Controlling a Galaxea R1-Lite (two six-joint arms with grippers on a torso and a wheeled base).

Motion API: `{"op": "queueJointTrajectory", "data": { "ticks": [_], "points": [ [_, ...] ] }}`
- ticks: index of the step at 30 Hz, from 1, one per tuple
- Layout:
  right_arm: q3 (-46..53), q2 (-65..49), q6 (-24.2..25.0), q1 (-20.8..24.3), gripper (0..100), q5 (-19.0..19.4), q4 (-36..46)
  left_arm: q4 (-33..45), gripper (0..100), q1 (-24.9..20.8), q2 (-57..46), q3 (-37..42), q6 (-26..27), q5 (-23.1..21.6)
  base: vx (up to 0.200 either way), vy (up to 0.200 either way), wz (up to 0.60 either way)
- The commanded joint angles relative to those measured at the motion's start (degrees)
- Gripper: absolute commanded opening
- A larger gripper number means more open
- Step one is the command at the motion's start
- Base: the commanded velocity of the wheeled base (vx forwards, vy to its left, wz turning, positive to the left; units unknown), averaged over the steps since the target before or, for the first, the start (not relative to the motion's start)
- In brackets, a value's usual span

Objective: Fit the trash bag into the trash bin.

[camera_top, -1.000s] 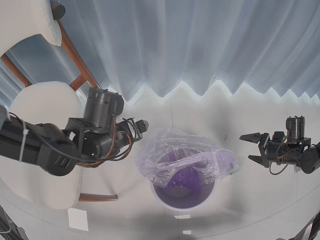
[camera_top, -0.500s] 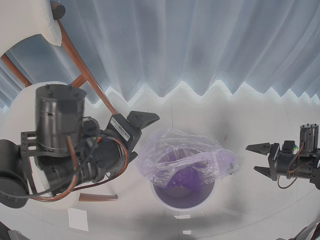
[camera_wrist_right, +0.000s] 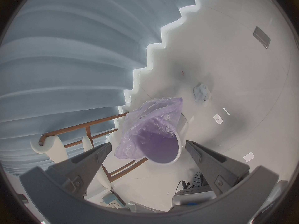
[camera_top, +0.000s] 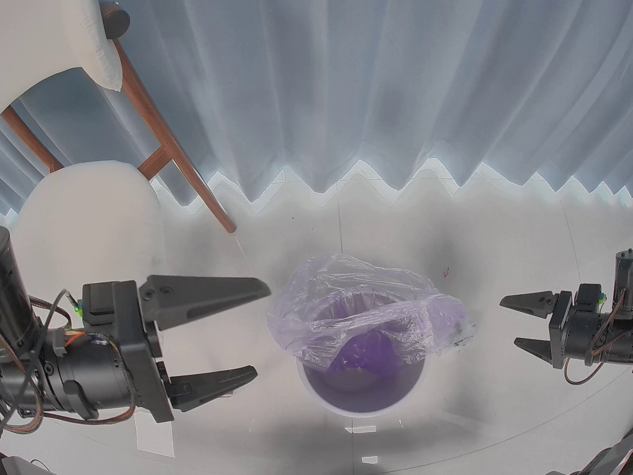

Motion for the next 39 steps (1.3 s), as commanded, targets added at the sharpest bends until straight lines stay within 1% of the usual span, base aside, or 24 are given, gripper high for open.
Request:
{"op": "queueJointTrajectory", "data": {
  "ticks": [1, 2, 3, 4, 5, 7, 9, 10, 11, 12, 15, 17, 18, 22, 23, 26, 30, 39],
  "points": [
    [-4.11, 2.28, 0.39, 3.46, 100, -2.17, 0.85, -2.03, 100, 7.18, 4.23, 2.57, 1.81, -4.81, 0.000, 0.000, 0.00],
    [-5.51, 4.21, 1.27, 3.90, 100, -3.13, 0.85, -2.03, 100, 6.83, 5.46, 2.57, 4.19, -3.84, 0.000, 0.000, 0.00],
    [-5.95, 5.09, 1.80, 3.98, 100, -3.57, 0.85, -2.03, 100, 6.65, 6.08, 2.57, 5.15, -3.31, 0.000, 0.000, 0.00],
    [-7.62, 8.17, 4.17, 4.33, 100, -5.07, 0.85, -1.85, 100, 6.47, 8.89, 2.13, 7.35, -1.64, 0.000, 0.000, 0.00],
    [-8.85, 9.84, 5.93, 4.77, 100, -6.12, 0.58, -1.85, 100, 6.21, 10.65, 1.52, 7.61, -0.41, 0.000, 0.000, 0.00],
    [-12.19, 12.12, 9.27, 5.92, 100, -7.62, 0.93, 0.52, 100, 5.33, 12.14, -1.03, 6.47, -0.06, 0.000, 0.000, 0.00],
    [-14.74, 14.06, 12.34, 6.18, 100, -7.70, 1.73, 3.86, 100, 2.87, 12.84, -2.53, 4.89, -0.15, 0.000, 0.000, 0.00],
    [-15.88, 15.02, 13.40, 6.27, 100, -7.79, 2.69, 5.18, 100, 1.29, 13.64, -2.97, 4.36, -0.15, 0.000, 0.000, 0.00],
    [-16.15, 15.11, 13.49, 6.27, 100, -7.79, 2.87, 5.27, 100, 1.11, 13.81, -3.05, 4.36, -0.15, 0.000, 0.000, 0.00],
    [-18.52, 16.69, 14.54, 6.80, 100, -7.97, 5.86, 5.88, 100, -1.00, 17.50, -3.14, 4.19, 0.73, 0.000, 0.000, 0.00],
    [-20.37, 18.28, 14.63, 7.67, 100, -8.05, 7.88, 5.44, 100, -0.82, 23.04, -3.93, 4.10, 2.31, 0.000, 0.000, 0.00],
    [-20.37, 18.28, 14.63, 7.67, 100, -7.97, 7.88, 5.36, 100, -0.82, 23.22, -4.02, 4.10, 2.31, 0.000, 0.000, 0.00],
    [-20.63, 19.51, 14.54, 8.64, 100, -7.97, 6.91, 4.13, 100, 1.11, 26.38, -4.99, 4.01, 1.96, 0.000, 0.000, 0.00],
    [-21.25, 21.88, 14.54, 9.61, 100, -8.14, 4.45, 3.86, 100, 2.25, 29.98, -6.92, 3.92, 1.87, 0.000, 0.000, 0.00],
    [-21.86, 23.20, 14.37, 10.14, 100, -8.41, 3.39, 3.86, 100, 3.57, 32.44, -8.59, 3.31, 1.87, 0.000, 0.000, 0.00],
    [-23.35, 25.66, 14.28, 10.66, 100, -8.93, 3.04, 3.86, 100, 5.77, 35.43, -11.67, 1.20, 1.87, 0.000, 0.000, 0.00],
    [-24.15, 27.94, 14.37, 10.93, 100, -9.37, 2.96, 3.86, 100, 8.32, 37.89, -15.80, 0.14, 1.87, 0.000, 0.000, 0.00],
    [-25.38, 30.40, 14.28, 12.24, 100, -10.08, 2.52, 4.21, 100, 9.64, 43.69, -21.78, 0.14, 1.43, 0.000, 0.000, 0.00]
  ]
}}
